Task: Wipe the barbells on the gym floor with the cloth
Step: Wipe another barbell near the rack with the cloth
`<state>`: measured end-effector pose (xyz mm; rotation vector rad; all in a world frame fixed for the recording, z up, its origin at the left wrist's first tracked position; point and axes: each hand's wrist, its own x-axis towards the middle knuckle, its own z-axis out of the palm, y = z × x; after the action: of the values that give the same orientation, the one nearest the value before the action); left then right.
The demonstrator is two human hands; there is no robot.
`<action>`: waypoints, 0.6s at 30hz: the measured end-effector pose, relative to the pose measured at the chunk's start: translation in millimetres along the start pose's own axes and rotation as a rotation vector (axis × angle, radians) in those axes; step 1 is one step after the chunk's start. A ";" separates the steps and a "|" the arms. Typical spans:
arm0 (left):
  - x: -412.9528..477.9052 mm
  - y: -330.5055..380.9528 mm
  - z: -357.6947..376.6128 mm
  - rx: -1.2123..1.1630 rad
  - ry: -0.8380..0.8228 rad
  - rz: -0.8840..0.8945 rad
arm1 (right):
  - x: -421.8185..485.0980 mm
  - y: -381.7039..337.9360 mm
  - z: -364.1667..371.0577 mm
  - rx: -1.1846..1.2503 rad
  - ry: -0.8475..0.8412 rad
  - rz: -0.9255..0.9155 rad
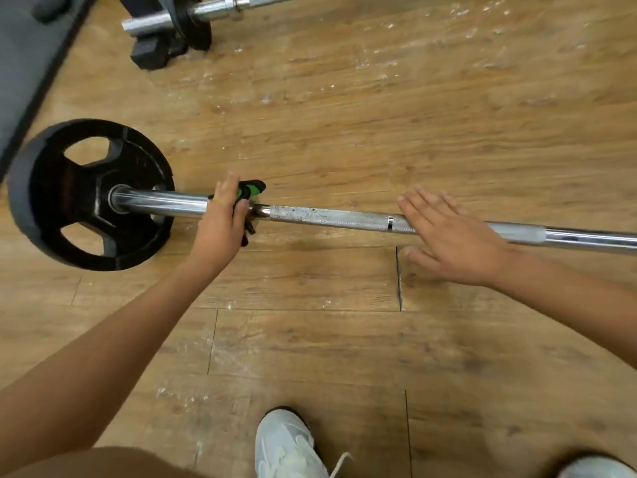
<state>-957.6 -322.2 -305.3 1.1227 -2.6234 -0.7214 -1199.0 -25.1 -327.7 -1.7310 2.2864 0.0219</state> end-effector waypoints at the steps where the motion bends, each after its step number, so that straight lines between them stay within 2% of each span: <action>1: -3.9 7.6 -1.7 0.009 0.046 0.011 | -0.4 -2.5 3.4 0.000 0.018 0.023; 5: -14.8 28.2 3.2 0.133 0.132 0.314 | -2.0 -0.9 4.5 0.004 0.039 0.007; 6: -13.5 30.4 10.7 0.140 0.142 0.329 | -2.4 2.5 3.9 0.011 0.031 -0.016; 12: -16.0 25.3 54.7 0.164 -0.018 0.254 | -2.2 5.7 2.4 0.036 -0.012 -0.069; 18: -15.0 19.2 53.1 0.135 0.064 0.152 | -2.3 5.1 6.5 0.021 0.021 -0.063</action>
<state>-978.4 -281.0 -341.2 0.9491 -2.7003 -0.4765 -1201.9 -20.4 -334.2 -1.7997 2.2369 -0.0326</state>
